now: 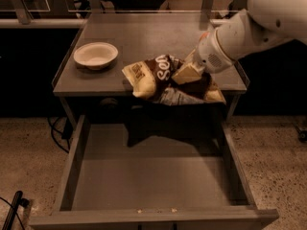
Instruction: Pick brown chip bag from top drawer and place on counter
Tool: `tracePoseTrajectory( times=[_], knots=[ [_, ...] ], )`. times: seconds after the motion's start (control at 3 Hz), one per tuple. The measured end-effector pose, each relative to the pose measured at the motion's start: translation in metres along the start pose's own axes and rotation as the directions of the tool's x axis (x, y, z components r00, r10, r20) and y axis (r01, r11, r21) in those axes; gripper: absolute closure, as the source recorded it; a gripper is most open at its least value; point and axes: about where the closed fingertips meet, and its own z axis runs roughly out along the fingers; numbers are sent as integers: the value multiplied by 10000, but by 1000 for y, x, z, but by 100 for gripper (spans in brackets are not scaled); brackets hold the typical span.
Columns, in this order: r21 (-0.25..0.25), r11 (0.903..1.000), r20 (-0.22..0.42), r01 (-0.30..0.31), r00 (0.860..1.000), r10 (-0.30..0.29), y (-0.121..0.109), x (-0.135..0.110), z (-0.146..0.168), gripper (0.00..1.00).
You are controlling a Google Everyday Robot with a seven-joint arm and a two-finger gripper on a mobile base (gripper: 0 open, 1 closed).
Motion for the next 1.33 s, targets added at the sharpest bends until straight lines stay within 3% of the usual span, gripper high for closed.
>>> tracePoseTrajectory(
  times=[0.33,0.67,1.0,1.33],
  knots=[
    [517,9981,262,329,9991,-342,-23,-31,-21,100],
    [517,9981,262,329,9991,-342,-23,-31,-21,100],
    [344,9976,321,609,9976,-620,-16,-43,-6,100],
    [510,9956,245,792,9965,-805,-27,-55,12,100]
  ],
)
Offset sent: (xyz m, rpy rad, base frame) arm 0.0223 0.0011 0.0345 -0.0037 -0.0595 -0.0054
